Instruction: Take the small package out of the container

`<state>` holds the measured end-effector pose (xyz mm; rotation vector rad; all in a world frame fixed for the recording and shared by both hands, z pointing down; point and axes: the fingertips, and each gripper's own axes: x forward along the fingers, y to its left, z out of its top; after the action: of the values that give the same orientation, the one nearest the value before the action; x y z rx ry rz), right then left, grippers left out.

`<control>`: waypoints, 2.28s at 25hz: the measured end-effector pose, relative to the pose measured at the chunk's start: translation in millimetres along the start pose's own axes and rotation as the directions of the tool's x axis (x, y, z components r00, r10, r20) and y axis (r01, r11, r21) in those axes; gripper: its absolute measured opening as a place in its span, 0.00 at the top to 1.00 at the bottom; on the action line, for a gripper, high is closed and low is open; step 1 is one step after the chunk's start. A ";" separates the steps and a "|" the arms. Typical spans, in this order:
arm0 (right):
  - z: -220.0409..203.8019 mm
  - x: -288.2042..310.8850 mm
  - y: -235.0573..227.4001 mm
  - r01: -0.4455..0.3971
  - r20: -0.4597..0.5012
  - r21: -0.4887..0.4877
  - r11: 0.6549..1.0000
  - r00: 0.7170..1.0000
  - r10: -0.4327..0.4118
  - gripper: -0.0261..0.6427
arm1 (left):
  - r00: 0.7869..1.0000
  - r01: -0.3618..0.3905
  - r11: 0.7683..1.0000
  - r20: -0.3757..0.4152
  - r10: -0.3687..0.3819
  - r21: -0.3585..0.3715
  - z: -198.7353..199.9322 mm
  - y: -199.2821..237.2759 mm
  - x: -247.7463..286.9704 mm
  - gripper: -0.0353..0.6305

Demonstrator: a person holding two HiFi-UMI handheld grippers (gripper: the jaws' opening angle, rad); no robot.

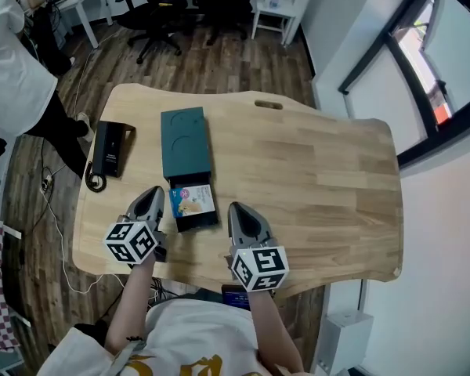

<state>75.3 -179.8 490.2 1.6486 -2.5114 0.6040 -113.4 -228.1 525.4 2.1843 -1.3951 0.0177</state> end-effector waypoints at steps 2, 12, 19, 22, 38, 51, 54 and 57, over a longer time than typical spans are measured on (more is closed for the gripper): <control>-5.1 4.9 -1.9 0.000 -0.014 -0.002 1.000 1.000 0.000 0.96 | 1.000 -0.014 1.000 -0.021 0.014 -0.012 -8.5 6.9 2.5 0.95; -34.8 28.2 -9.6 -0.019 -0.093 0.008 1.000 0.995 0.020 0.96 | 0.985 -0.048 0.997 -0.166 0.038 -0.055 -55.4 28.1 13.3 0.84; -52.1 41.5 -3.7 -0.057 -0.145 -0.002 0.998 0.988 0.056 0.96 | 0.960 -0.043 0.996 -0.279 0.019 -0.079 -88.0 31.1 27.8 0.67; -58.9 43.9 -3.7 -0.064 -0.170 -0.016 0.998 0.984 0.061 0.96 | 0.955 -0.070 0.994 -0.295 0.043 -0.080 -96.3 39.0 31.6 0.61; -71.8 52.8 -15.0 -0.049 -0.220 -0.045 0.998 0.975 0.038 0.96 | 0.943 -0.067 0.979 -0.332 -0.002 -0.194 -122.9 43.6 44.2 0.60; -66.8 44.2 -22.2 -0.030 -0.213 -0.069 0.997 0.977 0.014 0.96 | 0.946 -0.081 0.961 -0.324 -0.010 -0.265 -119.9 50.9 31.7 0.61; -65.9 42.6 -24.5 -0.018 -0.212 -0.078 0.997 0.977 0.001 0.96 | 0.951 -0.075 0.957 -0.310 -0.016 -0.280 -116.0 53.6 26.3 0.61; -64.9 41.4 -23.9 -0.013 -0.211 -0.082 0.997 0.977 -0.005 0.96 | 0.955 -0.053 0.953 -0.293 -0.039 -0.297 -111.5 51.8 22.7 0.69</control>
<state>69.7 -200.3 568.0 1.4671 -2.3557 0.6301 -116.4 -213.6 649.6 1.8360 -1.1522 0.1218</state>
